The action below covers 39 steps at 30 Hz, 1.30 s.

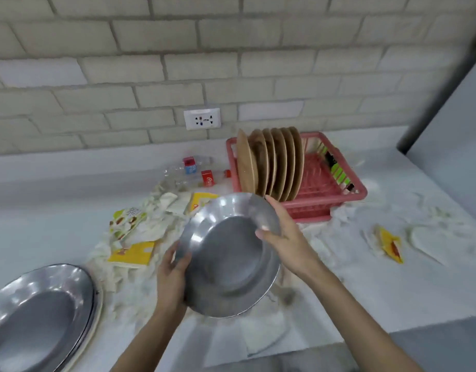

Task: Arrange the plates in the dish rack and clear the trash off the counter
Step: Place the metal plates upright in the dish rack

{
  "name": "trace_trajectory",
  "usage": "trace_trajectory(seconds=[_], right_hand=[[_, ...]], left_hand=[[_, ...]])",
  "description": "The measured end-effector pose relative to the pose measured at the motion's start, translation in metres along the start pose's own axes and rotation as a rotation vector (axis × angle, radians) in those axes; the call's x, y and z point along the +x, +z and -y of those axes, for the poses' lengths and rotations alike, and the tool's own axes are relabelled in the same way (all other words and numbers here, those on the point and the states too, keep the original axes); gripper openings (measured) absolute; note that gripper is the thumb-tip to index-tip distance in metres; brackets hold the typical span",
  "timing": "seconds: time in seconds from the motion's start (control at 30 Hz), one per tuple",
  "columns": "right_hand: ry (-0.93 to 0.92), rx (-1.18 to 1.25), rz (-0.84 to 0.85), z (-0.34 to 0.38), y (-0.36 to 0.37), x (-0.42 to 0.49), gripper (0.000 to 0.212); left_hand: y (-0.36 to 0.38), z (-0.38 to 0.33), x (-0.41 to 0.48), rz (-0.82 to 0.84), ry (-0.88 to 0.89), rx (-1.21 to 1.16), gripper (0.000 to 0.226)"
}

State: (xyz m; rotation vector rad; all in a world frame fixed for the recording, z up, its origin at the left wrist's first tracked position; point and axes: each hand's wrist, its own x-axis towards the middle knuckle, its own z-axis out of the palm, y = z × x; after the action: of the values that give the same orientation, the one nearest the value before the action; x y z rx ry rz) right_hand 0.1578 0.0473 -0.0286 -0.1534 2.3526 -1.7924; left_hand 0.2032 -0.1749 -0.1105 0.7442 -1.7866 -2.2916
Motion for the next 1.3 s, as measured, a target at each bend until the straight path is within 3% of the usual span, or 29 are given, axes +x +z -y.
trace_trajectory(seconds=[0.07,0.2,0.43,0.63,0.77,1.3], right_hand=[[0.053,-0.138,0.049,0.004,-0.042,-0.005,0.076],[0.089,-0.333,0.002,0.023,-0.12,-0.01,0.07],[0.071,-0.563,-0.041,0.053,-0.216,0.027,0.072],[0.015,-0.646,-0.126,0.091,-0.259,0.093,0.062],[-0.045,-0.675,-0.134,0.104,-0.253,0.134,0.051],[0.034,-0.692,0.02,0.07,-0.185,0.206,0.033]], left_hand=[[0.034,0.018,-0.029,0.125,-0.112,-0.005,0.037],[0.096,0.046,-0.061,0.443,-0.246,0.142,0.065],[0.204,0.036,-0.059,0.683,-0.128,0.334,0.068],[0.278,0.014,-0.041,0.501,-0.043,0.186,0.046],[0.3,0.011,-0.041,0.498,-0.033,0.165,0.049],[0.292,0.013,-0.024,0.316,-0.039,0.194,0.052]])
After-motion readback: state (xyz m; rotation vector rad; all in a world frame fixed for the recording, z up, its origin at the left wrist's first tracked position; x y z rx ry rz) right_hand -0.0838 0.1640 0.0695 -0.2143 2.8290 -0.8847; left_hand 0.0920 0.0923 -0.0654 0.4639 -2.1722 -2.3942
